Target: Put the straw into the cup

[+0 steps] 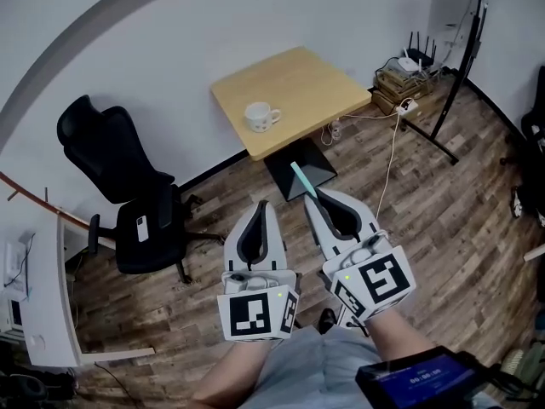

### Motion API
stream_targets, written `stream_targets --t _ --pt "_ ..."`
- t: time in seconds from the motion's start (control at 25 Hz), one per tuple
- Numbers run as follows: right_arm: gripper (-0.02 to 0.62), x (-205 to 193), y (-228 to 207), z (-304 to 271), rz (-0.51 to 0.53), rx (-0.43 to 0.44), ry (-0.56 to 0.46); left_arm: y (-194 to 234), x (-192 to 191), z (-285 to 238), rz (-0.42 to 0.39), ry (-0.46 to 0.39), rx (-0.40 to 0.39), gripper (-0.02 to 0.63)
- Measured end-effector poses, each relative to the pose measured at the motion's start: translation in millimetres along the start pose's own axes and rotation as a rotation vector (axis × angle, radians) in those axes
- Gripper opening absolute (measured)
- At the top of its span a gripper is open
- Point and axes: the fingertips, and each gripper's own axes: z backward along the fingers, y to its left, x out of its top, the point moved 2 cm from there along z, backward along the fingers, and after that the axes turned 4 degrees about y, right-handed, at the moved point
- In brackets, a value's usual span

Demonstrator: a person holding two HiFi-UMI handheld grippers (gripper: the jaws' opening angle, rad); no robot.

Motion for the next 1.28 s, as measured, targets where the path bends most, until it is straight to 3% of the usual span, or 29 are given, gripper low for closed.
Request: stream_targets --t 0.32,0.68,0.96,1.28 --pt "0.023 -14.0 -21.6 -11.3 -0.041 0.022 0.024 -1.0 -18.5 -16.5 -0.001 0.047 0.033 -0.002" --pt "0.023 -39.6 -46.0 -60.1 -0.060 0.002 0.080 29.7 -45.7 -65.3 0.037 0.093 0.027 -0.002" --pt "0.023 -54.0 -58.6 -131.1 -0.064 -0.016 0.103 81.0 -60.2 -122.4 0.063 0.106 0.005 -0.002" --pt "0.023 -45.0 -60.4 -220.0 -0.046 -0.045 0.082 149.5 -50.8 -179.7 0.067 0.064 -0.035 -0.002"
